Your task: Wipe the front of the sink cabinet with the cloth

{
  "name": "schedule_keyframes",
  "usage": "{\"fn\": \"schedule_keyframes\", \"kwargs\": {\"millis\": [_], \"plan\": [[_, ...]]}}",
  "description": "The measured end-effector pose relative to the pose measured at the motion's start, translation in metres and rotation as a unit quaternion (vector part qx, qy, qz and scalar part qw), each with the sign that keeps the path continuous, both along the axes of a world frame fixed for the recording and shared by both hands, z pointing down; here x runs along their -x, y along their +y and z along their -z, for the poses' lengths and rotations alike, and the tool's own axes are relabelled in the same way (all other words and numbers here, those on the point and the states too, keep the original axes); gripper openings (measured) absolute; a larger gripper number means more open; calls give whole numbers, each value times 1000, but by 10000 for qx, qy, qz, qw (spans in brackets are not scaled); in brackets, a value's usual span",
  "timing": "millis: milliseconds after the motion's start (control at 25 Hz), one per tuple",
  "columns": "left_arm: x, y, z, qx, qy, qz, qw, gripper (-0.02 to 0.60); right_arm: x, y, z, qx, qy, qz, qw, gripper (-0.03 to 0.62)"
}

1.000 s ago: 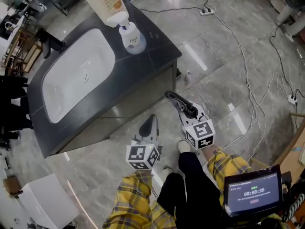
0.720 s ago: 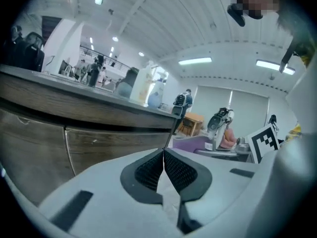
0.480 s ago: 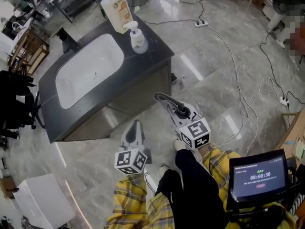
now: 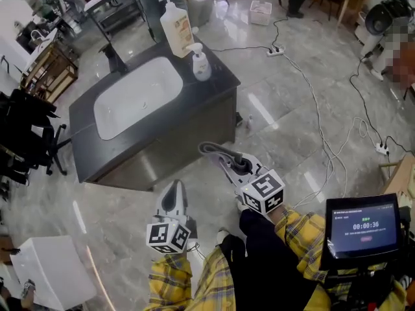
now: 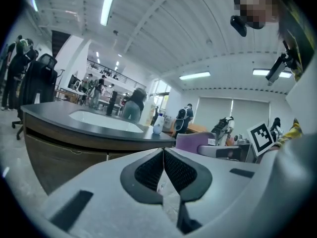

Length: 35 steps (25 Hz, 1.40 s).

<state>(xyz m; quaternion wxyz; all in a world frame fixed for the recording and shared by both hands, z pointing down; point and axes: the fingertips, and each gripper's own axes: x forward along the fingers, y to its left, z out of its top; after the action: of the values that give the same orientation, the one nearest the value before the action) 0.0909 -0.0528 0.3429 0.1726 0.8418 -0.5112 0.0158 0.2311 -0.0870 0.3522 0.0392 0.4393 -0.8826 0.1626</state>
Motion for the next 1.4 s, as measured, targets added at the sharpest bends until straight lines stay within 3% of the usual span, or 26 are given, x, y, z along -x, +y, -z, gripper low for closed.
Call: {"fn": "schedule_keyframes", "kwargs": {"millis": [200,680,1400], "plan": [[20,23,18,-71,33,49,10000,6,23,30,25,32,-148,176,9997,44],[96,59,82,-790,85,337,9963,6,109,80,64,-168,-212,566,9980,44],[142,96,97,-945,-7,787,9924,6,169,111,76,-174,-290,1210,9921,44]]}}
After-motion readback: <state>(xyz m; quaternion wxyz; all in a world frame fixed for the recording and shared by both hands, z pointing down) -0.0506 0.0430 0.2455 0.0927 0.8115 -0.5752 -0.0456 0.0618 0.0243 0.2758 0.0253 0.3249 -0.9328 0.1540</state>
